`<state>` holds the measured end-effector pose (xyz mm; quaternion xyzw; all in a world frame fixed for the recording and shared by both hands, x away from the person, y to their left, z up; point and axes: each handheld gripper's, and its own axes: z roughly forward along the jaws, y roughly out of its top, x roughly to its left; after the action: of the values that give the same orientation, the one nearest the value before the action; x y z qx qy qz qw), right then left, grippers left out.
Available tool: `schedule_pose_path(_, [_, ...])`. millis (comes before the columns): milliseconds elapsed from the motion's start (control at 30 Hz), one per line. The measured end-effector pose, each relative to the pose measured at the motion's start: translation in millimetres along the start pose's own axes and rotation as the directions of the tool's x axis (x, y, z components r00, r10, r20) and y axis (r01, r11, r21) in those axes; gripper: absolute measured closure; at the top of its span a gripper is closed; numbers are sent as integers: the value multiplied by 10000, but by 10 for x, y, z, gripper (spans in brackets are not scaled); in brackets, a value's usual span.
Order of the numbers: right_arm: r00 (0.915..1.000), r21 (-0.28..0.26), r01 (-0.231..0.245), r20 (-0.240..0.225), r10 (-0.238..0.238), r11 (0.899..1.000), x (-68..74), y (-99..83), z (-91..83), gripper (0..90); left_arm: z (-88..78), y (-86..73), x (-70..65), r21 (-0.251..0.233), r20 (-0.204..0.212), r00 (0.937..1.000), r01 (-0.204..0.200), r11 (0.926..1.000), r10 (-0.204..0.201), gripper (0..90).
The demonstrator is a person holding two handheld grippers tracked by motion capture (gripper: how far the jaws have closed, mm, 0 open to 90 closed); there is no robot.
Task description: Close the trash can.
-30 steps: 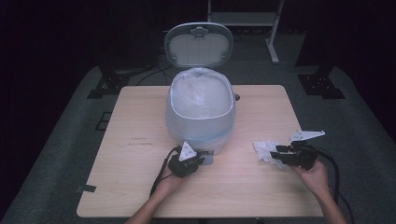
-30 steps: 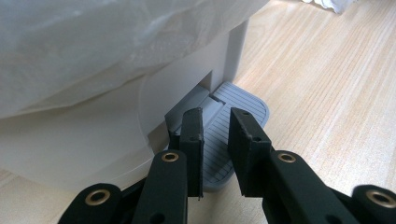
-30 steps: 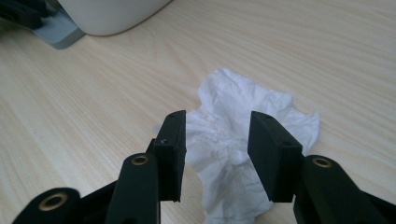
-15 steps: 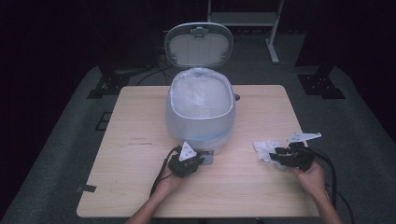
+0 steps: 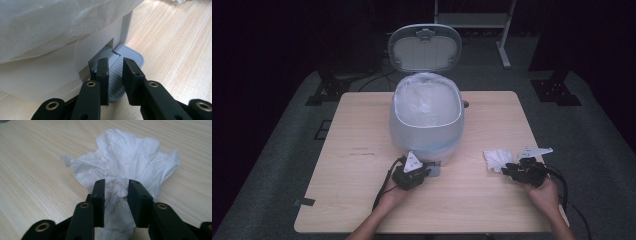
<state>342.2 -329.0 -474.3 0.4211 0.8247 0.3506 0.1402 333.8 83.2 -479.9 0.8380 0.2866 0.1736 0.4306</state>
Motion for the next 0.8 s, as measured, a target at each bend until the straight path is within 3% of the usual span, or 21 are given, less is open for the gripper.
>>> schedule_pose_path(267, [10000, 22, 72, 59, -73, 10000, 9, -11, -10, 815, 2, 0, -5, -33, -9, 10000, 8, 10000, -8, 755])
schedule_pose_path(433, [9997, 116, -114, -204, 117, 9999, 10, -6, -18, 863, 0, 0, 0, -2, -7, 10000, -21, 10000, 21, 754])
schedule_pose_path(800, [9971, -232, -521, -560, 508, 9984, 14, 45, -155, 873, 2, 0, -5, -37, -19, 10000, 1, 10000, -1, 755])
